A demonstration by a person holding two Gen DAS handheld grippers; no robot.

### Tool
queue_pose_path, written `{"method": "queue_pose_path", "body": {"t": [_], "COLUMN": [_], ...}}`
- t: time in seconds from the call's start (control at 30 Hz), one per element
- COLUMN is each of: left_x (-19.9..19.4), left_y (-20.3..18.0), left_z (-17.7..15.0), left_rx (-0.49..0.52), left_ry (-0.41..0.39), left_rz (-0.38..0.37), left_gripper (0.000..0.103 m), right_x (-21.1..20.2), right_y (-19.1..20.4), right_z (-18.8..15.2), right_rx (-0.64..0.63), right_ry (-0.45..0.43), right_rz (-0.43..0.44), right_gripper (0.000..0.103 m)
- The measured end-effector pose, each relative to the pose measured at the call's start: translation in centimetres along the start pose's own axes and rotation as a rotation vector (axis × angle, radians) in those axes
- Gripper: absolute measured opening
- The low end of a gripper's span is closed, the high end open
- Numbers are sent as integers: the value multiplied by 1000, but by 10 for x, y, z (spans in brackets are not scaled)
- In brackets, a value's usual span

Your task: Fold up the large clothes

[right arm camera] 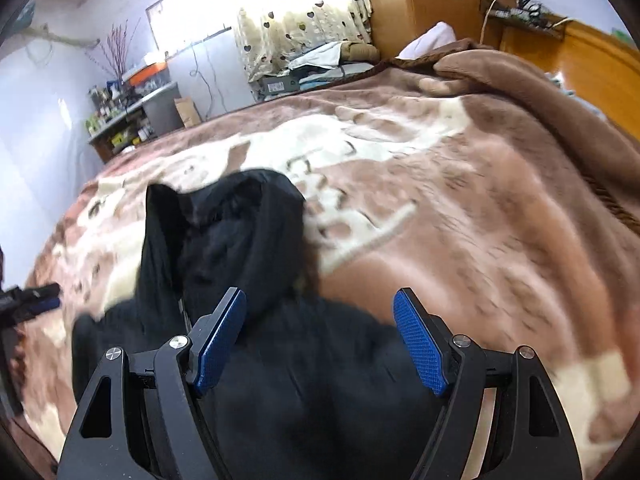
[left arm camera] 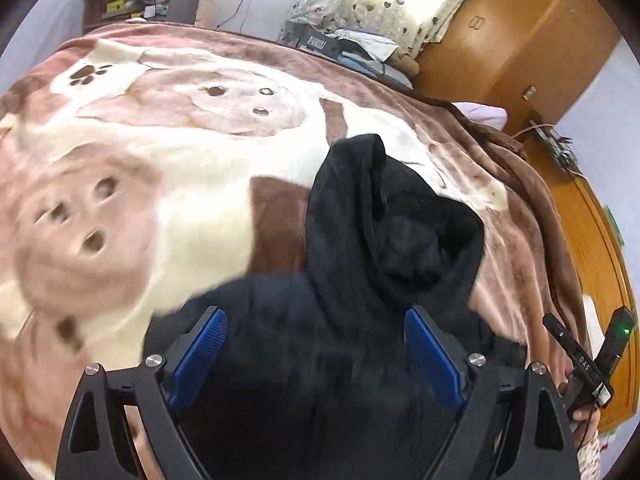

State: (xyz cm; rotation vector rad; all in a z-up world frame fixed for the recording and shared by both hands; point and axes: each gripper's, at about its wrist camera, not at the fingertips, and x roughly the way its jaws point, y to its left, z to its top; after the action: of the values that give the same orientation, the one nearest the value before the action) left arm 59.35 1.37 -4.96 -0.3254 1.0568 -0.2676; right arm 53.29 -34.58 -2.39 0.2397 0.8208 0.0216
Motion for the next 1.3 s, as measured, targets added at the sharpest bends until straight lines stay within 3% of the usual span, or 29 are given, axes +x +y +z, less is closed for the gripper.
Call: {"method": "queue_pose_path", "body": {"t": [0.1,0.27,0.47,0.53,0.57,0.6,0.63,0.7,0.83,1.13,1.3], "left_x": [40,102,139,147,149,152,153,144,111,32,5], "left_y": [3,-1,-5,-12,-16,-20,-23,-27,-35,-16,-4], "left_z": [26,52,70,71,71,72,72,70,58,1,-46], "left_rx": [-58,-80,-163,-158,-152,-150,-144,-130,-78,-72,-67], "left_ry": [32,64,45,41,45,57,71,40,-31,-135,-153], "left_rz": [-30,15,-24,-8,-6,10,22,13,-31,-188,-271], "left_gripper": [91,91,90,79,51,20,11,8,7,7,7], "right_x": [35,95,128,136,138,137,137,134,108,15,-32], "right_y": [7,20,31,37,39,42,43,46,54,57,53], "right_z": [23,45,58,61,61,61,61,57,47,-1,-50], "right_rx": [30,26,22,6,2,-4,-5,-26,-100,-196,-230], "right_ry": [15,34,30,49,56,55,52,49,-25,-152,-171], "right_rz": [18,-1,-6,-7,6,-2,-11,-5,-11,36,74], "right_gripper": [76,76,76,75,54,24,21,12,10,9,9]}}
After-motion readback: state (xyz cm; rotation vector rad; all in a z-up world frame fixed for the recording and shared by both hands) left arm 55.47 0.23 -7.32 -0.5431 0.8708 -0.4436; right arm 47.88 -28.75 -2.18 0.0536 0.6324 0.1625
